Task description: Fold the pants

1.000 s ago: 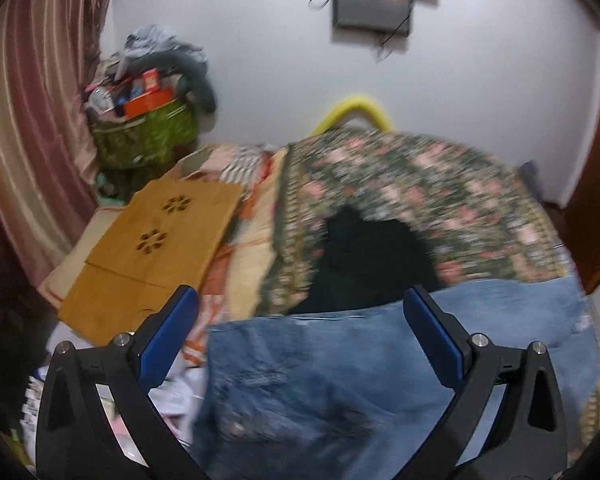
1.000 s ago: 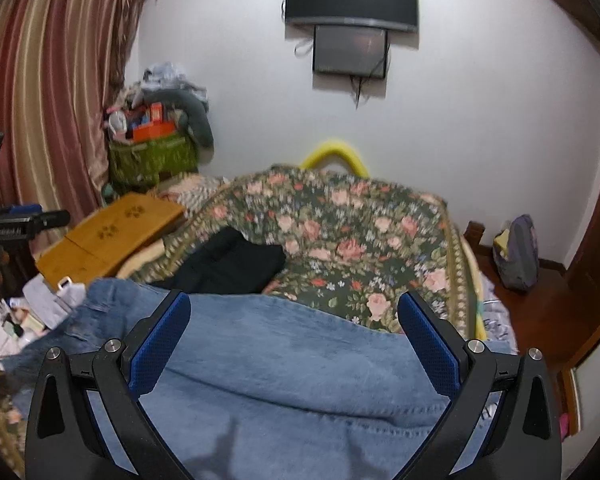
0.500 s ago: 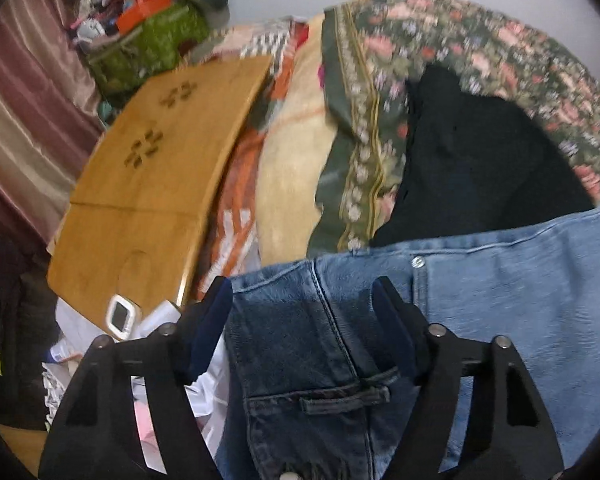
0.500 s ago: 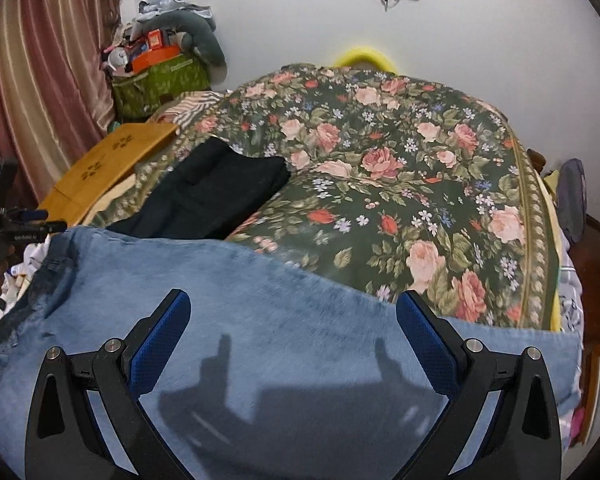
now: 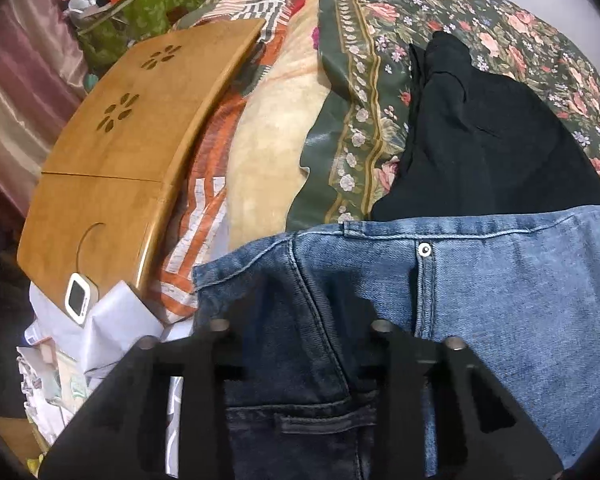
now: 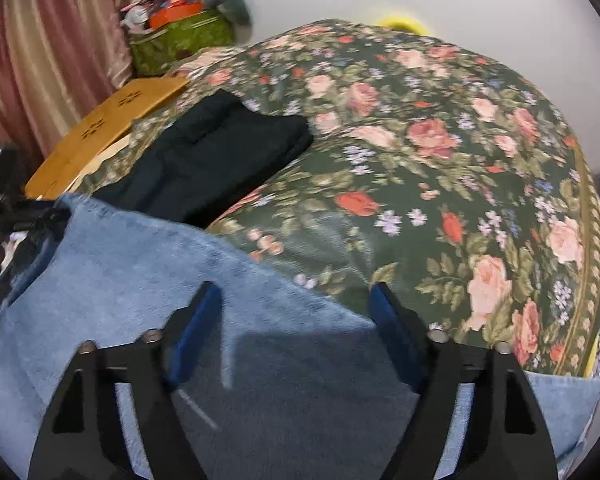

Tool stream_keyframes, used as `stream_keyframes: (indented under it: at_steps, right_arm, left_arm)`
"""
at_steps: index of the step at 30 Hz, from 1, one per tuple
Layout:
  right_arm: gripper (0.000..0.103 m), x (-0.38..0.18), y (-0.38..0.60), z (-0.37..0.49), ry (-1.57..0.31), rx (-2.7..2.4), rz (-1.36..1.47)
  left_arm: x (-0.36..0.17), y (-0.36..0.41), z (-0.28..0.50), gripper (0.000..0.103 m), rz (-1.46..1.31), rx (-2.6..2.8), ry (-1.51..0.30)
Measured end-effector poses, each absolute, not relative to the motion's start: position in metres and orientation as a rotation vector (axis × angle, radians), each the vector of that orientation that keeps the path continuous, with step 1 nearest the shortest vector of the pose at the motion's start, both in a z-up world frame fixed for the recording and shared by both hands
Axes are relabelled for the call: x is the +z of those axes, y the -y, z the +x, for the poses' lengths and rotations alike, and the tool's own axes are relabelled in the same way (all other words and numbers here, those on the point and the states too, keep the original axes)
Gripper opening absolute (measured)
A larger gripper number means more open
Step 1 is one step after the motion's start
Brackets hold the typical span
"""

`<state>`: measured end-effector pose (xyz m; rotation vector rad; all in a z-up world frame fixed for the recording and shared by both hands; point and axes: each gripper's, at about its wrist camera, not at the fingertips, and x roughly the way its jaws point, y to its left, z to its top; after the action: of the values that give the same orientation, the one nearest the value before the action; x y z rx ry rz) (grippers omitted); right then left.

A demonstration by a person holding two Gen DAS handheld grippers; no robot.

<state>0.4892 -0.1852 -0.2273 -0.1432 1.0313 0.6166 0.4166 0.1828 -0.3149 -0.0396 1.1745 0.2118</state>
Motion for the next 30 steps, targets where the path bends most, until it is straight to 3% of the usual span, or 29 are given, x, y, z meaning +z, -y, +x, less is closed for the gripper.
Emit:
stream_keyframes:
  at_steps: [9,18,30]
  right_arm:
    - [0.01,-0.225,0.172,0.479,-1.041,0.6,-0.202]
    - [0.007,-0.174,0.185,0.459,-0.88,0.476,-0.164]
    - [0.007,-0.132,0.197,0.368,-0.819,0.497,-0.148]
  left_arm:
    - [-0.29,-0.171,0.416,0.009,0.012,0.222,-1.088]
    - [-0.222,-0.173,0.409,0.008,-0.034,0.19,-0.947]
    - [-0.18,-0.164,0.319,0.007,-0.004,0.139,-0.87]
